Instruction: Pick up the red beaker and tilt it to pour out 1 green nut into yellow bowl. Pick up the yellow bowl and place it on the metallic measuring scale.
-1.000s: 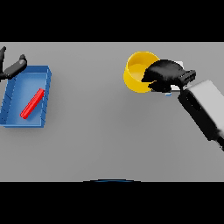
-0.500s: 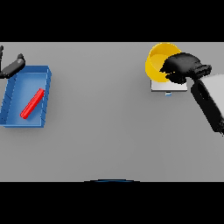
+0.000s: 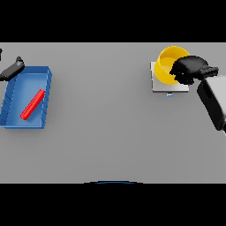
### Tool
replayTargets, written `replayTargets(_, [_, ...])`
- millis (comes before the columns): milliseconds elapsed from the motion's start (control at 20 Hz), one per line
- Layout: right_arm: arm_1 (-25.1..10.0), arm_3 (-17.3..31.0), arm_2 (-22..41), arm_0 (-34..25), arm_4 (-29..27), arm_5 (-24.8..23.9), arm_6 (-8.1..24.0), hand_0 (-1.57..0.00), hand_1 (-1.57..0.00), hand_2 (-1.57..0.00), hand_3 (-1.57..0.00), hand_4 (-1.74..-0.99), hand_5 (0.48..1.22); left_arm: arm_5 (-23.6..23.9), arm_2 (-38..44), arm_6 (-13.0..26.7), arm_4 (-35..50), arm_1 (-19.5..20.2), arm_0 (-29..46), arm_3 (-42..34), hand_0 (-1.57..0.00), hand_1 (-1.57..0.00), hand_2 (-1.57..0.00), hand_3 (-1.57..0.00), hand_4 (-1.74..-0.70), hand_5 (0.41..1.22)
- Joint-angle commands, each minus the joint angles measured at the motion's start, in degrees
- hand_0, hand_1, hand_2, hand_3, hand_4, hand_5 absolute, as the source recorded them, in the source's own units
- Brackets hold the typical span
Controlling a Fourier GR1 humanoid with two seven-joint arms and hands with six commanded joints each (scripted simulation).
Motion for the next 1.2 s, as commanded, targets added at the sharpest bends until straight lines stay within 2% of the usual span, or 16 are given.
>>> replayTargets(0, [0.04, 0.82, 0.16, -0.18, 0.19, -0.39, -0.64, -1.39, -1.2, -1.32, -1.56, -1.73, 1.221, -0.57, 0.17, 0.36, 0.11, 0.16, -0.57, 0.4, 0.0, 0.0, 0.0, 0.0, -0.84, 0.786])
replayTargets(50, [0.45, 1.45, 0.07, -0.1, 0.05, -0.83, -0.47, -1.4, -1.21, -1.32, -1.56, -1.73, 1.221, -0.34, 0.05, -0.14, 0.09, -0.34, -0.28, 0.6, 0.0, 0.0, 0.0, 0.0, -0.84, 0.776])
replayTargets(150, [0.63, 1.49, -0.15, -0.02, -0.66, -0.43, -0.4, -1.42, -1.23, -1.4, -1.54, -1.728, 1.221, -0.32, 0.18, -0.86, 0.07, -0.51, -0.31, 0.78, 0.0, 0.0, 0.0, 0.0, -0.84, 0.771])
replayTargets(200, [1.11, 1.92, -0.46, -0.38, -0.9, -0.45, -0.03, -1.4, -1.18, -1.29, -1.54, -1.67, 1.221, -0.61, 0.36, -1.45, 0.34, -0.73, -0.04, 1.51, 0.0, 0.0, 0.0, 0.0, -0.84, 0.772])
replayTargets(250, [1.07, 1.94, -0.39, -0.02, -1.02, 0.05, -0.12, -1.41, -1.15, -1.18, -1.39, -1.644, 1.221, -0.46, 0.16, -1.09, 0.28, -0.87, 0.02, 1.16, 0.0, 0.0, 0.0, 0.0, -0.84, 0.773])
replayTargets(350, [0.96, 1.6, -0.99, -0.1, -2.08, 1.62, 1.38, -1.19, -0.91, -0.91, -1.1, -1.6, 1.09, -1.21, 0.43, -1.86, 0.4, -0.99, -0.41, 2.02, 0.0, 0.0, 0.0, 0.0, -0.84, 0.773])
replayTargets(450, [0.87, 1.9, -1.38, -0.41, -2.55, 2.94, 2.35, -0.95, -0.69, -0.67, -0.88, -1.564, 0.991, -1.22, 0.73, -2.23, 0.76, -1.39, -0.53, 2.31, 0.0, 0.0, 0.0, 0.0, -0.85, 0.767])
replayTargets(600, [0.92, 1.31, -1.58, 0.1, -3.15, 3.73, 2.67, -0.58, -0.44, -0.46, -0.66, -1.528, 0.899, -0.75, 0.17, -0.64, 0.19, -0.81, -0.55, 1.3, 0.0, 0.0, 0.0, 0.0, -0.85, 0.766])
replayTargets(700, [0.42, 2.26, -1.32, -0.4, -2.66, 4.37, 2.56, -0.37, -0.28, -0.35, -0.56, -1.501, 0.865, -0.87, 0.4, -2.06, 0.37, -1.2, -0.3, 1.7, 0.0, 0.0, 0.0, 0.0, -0.85, 0.771])
replayTargets(900, [0.75, 4.0, -0.56, -1.32, -1.53, 4.12, 2.02, -0.15, -0.11, -0.18, -0.4, -1.452, 0.818, -0.78, 0.41, -1.13, 0.39, -1.29, -1.13, 1.4, 0.0, 0.0, 0.0, 0.0, -0.86, 0.772])
replayTargets(1050, [0.25, 3.81, 0.01, -0.84, -1.19, 4.14, 0.42, -0.08, -0.06, -0.09, -0.3, -1.424, 0.804, -0.24, 0.16, -1.18, 0.11, -1.27, -0.82, 0.73, 0.0, 0.0, 0.0, 0.0, -0.86, 0.771])
replayTargets(1150, [0.29, 3.49, 0.0, -0.9, -1.24, 4.22, 0.6, -0.05, -0.04, -0.06, -0.26, -1.414, 0.796, 0.09, -0.1, 0.14, 0.04, -0.91, -0.92, -0.32, 0.0, 0.0, 0.0, 0.0, -0.85, 0.768])
